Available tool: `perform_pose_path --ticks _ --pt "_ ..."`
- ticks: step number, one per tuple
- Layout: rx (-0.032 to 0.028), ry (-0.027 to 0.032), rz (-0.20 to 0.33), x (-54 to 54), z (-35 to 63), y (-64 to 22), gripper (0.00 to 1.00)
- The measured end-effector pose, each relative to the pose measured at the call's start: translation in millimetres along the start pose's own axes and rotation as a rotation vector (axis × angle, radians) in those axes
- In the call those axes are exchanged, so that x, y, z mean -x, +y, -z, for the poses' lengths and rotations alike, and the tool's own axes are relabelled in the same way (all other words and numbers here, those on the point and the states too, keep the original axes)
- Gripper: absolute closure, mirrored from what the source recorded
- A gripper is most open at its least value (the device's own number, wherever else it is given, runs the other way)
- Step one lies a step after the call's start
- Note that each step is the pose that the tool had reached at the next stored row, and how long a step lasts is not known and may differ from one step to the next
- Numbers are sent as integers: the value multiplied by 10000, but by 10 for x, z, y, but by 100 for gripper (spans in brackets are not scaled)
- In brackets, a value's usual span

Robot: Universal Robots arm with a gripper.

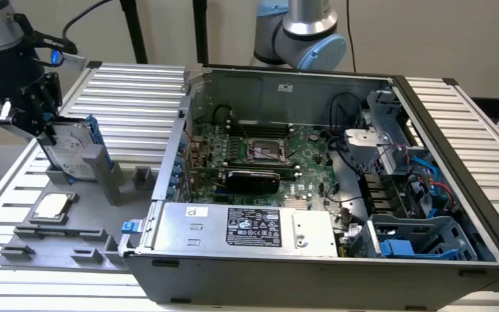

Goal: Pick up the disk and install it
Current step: 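Pick up the disk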

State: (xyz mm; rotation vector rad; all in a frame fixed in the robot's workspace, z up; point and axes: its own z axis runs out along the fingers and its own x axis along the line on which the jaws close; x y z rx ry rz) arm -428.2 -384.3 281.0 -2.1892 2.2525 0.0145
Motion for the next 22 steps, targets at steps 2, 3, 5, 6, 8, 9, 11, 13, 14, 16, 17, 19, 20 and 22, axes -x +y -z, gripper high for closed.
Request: perform_pose_path --ticks 2,3,5,6,8,9,11,13,14,16,17,19,20,22 --pt "0 -2 0 0 0 0 100" --pt "-1 -1 -1 -1 0 0 100" --pt "-1 -3 -1 -4 -1 0 100" --pt "-1 -3 0 -7 -1 0 100" --pt "0 -2 0 -14 0 0 100" --pt "0 -2 0 -18 0 0 100" --pt "0 -2 0 -30 0 -1 100" --pt "-1 -3 0 -42 0 -1 100" --pt "0 -3 -1 -47 0 -1 100" --pt "0 -2 0 -58 0 -2 100" --pt "0 -2 0 -61 0 -2 100" --pt "0 -2 -1 -66 0 -2 100" --pt "-1 -2 -1 -68 0 -2 100" --pt "-1 -2 0 -69 0 -2 100"
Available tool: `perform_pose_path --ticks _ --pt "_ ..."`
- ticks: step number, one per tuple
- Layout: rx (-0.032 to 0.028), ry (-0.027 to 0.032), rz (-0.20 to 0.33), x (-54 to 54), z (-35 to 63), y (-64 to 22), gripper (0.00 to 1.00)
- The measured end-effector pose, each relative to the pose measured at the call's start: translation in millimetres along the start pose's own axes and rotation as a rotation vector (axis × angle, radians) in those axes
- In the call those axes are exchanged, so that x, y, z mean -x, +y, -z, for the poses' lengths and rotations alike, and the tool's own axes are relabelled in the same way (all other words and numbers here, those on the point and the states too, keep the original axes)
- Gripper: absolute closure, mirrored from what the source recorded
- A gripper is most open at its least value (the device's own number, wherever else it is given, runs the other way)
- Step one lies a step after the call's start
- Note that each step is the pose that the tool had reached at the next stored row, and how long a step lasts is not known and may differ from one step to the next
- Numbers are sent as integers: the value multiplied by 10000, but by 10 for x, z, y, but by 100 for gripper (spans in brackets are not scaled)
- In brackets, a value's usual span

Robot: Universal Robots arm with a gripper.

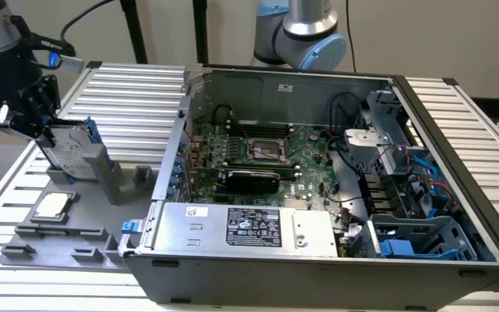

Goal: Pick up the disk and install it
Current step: 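Pick up the disk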

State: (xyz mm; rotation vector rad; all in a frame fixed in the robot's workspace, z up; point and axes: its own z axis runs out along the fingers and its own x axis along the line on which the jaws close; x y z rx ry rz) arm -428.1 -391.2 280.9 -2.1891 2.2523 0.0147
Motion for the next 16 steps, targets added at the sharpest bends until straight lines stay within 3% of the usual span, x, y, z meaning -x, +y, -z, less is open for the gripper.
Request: perform_pose_path --ticks 16 --pt "0 0 0 0 41 1 100"
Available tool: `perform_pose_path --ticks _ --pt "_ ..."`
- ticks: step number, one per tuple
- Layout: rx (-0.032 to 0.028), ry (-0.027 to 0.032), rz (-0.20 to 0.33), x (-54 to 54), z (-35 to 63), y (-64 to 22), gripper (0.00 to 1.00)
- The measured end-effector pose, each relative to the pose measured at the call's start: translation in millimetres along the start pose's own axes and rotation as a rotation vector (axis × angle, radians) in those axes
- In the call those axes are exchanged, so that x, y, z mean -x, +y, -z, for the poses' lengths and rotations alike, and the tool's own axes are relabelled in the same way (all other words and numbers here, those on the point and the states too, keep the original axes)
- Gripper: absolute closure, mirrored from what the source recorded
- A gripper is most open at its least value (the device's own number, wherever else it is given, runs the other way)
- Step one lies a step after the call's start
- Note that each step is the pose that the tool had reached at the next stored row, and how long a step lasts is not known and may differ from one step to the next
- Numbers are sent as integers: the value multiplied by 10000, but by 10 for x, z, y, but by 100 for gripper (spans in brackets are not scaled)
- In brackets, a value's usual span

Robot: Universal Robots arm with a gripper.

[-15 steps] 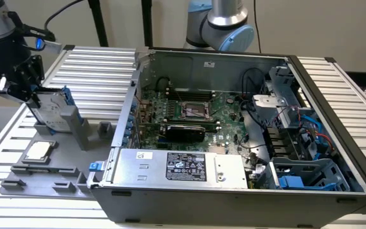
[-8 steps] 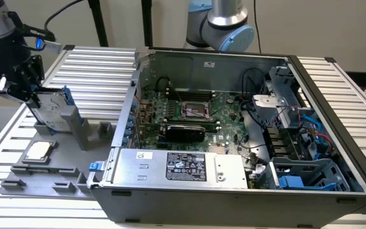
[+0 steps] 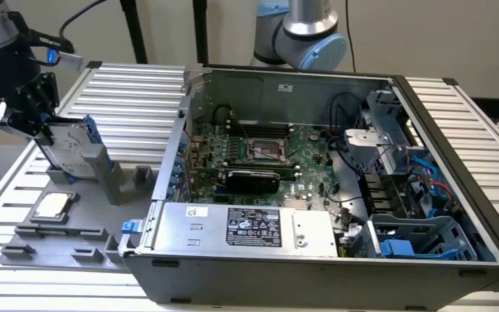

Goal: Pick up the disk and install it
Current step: 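Pick up the disk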

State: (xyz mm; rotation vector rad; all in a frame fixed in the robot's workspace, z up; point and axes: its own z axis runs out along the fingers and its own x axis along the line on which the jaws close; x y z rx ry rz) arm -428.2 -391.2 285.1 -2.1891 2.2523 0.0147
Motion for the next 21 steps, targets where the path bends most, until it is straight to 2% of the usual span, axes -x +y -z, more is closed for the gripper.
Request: perform_pose_path --ticks 3,7,21 --pt "-1 0 0 1 62 0 100" --pt "-2 0 0 2 194 1 100" --pt "-2 -1 1 6 830 -13 100"
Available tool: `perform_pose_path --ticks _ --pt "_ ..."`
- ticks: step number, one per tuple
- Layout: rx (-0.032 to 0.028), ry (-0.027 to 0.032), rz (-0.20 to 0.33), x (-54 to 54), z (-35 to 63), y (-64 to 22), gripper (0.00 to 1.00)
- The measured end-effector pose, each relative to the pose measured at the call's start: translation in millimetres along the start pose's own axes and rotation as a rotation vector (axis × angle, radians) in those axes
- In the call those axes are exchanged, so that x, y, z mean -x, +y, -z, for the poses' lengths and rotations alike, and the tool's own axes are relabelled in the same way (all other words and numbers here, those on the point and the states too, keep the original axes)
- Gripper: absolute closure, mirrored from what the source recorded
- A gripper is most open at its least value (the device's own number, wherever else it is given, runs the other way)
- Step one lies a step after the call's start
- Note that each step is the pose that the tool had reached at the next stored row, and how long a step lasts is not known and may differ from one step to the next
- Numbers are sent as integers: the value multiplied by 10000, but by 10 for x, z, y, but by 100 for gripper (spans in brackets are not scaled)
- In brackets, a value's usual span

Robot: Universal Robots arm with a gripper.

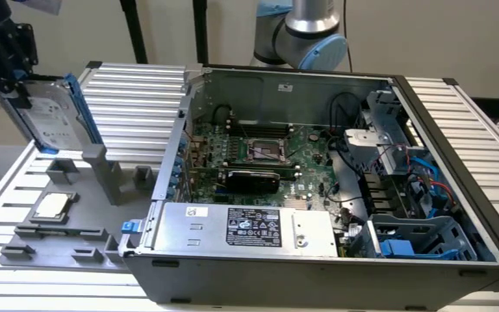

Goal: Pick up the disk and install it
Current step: 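Pick up the disk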

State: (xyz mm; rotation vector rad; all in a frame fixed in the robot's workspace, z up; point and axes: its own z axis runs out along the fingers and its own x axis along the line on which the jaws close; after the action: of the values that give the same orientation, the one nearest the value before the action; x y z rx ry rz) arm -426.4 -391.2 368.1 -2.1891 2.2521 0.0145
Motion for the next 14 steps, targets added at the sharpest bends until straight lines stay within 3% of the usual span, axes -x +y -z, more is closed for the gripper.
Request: perform_pose_path --ticks 7,14 --pt "0 -5 -1 7 314 -132 100" --pt "4 -61 -1 17 624 -433 100"
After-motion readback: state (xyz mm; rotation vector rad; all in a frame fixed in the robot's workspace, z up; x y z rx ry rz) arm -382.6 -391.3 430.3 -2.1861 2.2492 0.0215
